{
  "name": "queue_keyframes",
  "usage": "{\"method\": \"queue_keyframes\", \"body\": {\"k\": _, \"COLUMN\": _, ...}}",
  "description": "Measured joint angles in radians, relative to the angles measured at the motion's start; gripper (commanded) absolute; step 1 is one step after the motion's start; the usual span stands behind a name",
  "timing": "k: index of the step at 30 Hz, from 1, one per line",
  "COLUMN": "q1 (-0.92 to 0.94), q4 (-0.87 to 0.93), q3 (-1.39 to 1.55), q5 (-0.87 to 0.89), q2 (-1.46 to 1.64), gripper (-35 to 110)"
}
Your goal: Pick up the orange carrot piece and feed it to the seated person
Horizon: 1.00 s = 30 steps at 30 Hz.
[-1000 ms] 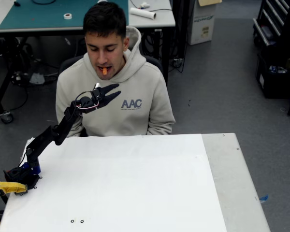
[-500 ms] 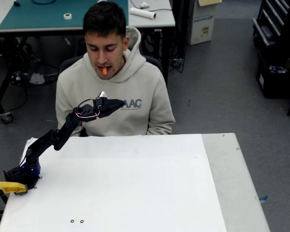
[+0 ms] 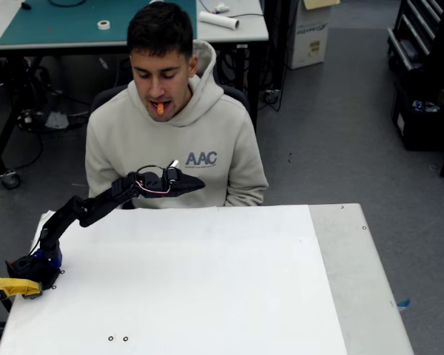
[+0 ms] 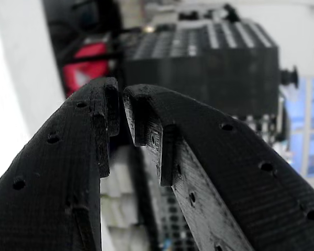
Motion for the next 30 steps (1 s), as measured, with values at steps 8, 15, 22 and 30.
{"method": "queue_keyframes", "body": {"k": 8, "q1": -0.008, "q4": 0.000, "q3": 0.558, "q5": 0.018, "q2": 0.345, "gripper": -3}}
{"method": "queue_keyframes", "body": {"k": 15, "q1": -0.009, "q4": 0.000, "q3": 1.111, "q5": 0.018, "q2": 0.670, "gripper": -3}}
{"method": "queue_keyframes", "body": {"k": 22, "q1": -0.057, "q4": 0.000, "q3": 1.680, "q5": 0.018, "q2": 0.994, "gripper": -3}}
{"method": "queue_keyframes", "body": {"k": 30, "q1": -0.144, "q4": 0.000, "q3": 2.138, "q5": 0.018, "q2": 1.308, "gripper": -3}}
